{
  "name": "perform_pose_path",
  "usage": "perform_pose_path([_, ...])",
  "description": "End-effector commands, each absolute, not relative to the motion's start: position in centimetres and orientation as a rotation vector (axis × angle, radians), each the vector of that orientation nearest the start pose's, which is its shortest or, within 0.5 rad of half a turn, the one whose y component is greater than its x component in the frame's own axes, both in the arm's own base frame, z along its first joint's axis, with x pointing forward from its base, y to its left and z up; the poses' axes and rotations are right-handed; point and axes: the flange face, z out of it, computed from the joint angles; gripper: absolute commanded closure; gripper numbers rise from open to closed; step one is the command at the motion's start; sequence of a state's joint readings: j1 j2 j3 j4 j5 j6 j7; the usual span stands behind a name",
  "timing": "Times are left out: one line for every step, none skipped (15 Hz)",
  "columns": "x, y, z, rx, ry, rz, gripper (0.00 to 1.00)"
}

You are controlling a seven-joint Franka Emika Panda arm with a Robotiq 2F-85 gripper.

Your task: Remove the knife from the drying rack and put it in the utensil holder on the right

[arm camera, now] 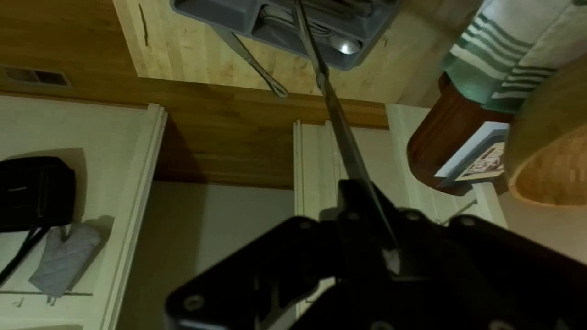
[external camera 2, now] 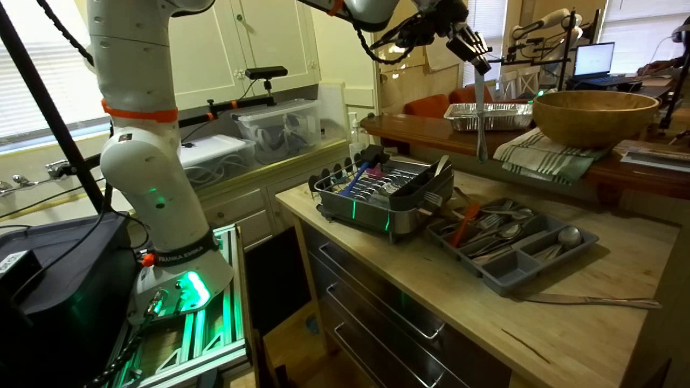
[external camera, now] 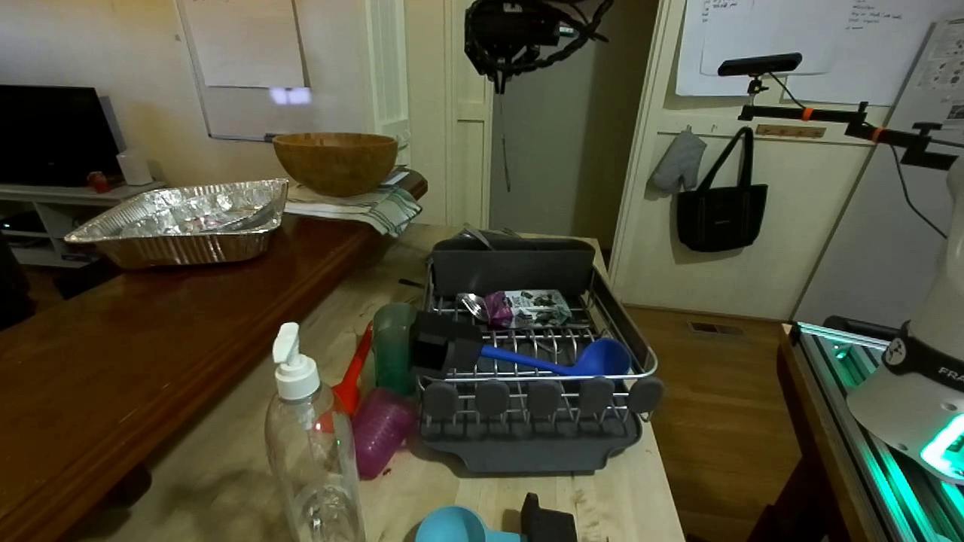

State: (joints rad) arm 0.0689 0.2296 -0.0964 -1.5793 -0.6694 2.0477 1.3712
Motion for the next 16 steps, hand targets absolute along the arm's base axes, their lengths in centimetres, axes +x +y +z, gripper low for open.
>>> perform_pose_path([66.0, -5.3, 53.1, -2.832, 1.819, -0.950, 0.98])
perform_pose_path([66.2, -5.8, 52.3, -2.846, 1.819, -0.922, 0.93])
perform_pose_path([66.2, -5.9, 52.1, -2.849, 1.821, -0.922, 0.93])
perform_pose_path([66.2, -5.8, 52.3, -2.847, 1.818, -0.926, 0.93])
perform_pose_path([66.2, -5.5, 52.6, -2.845, 1.812, -0.931, 0.98])
perform_pose_path([66.7, -5.8, 52.1, -2.843, 1.856, -0.928, 0.98])
perform_pose_path([67.3, -6.5, 51.5, -2.845, 1.906, -0.898, 0.98])
perform_pose_path([67.5, -7.0, 51.0, -2.857, 1.930, -0.873, 0.98])
perform_pose_path([68.3, -8.1, 49.9, -2.882, 1.971, -0.816, 0.98])
perform_pose_path([68.7, -8.8, 49.3, -2.892, 2.008, -0.778, 0.98])
perform_pose_path([69.3, -9.6, 48.4, -2.899, 2.039, -0.722, 0.98])
perform_pose_path([69.6, -10.3, 47.8, -2.902, 2.068, -0.683, 0.98])
perform_pose_path([70.2, -11.0, 46.9, -2.907, 2.092, -0.624, 0.98])
perform_pose_path([70.7, -11.5, 46.3, -2.913, 2.104, -0.567, 0.98])
perform_pose_path([71.1, -11.9, 45.3, -2.916, 2.123, -0.495, 0.98])
perform_pose_path([71.4, -12.3, 44.7, -2.912, 2.139, -0.428, 0.98])
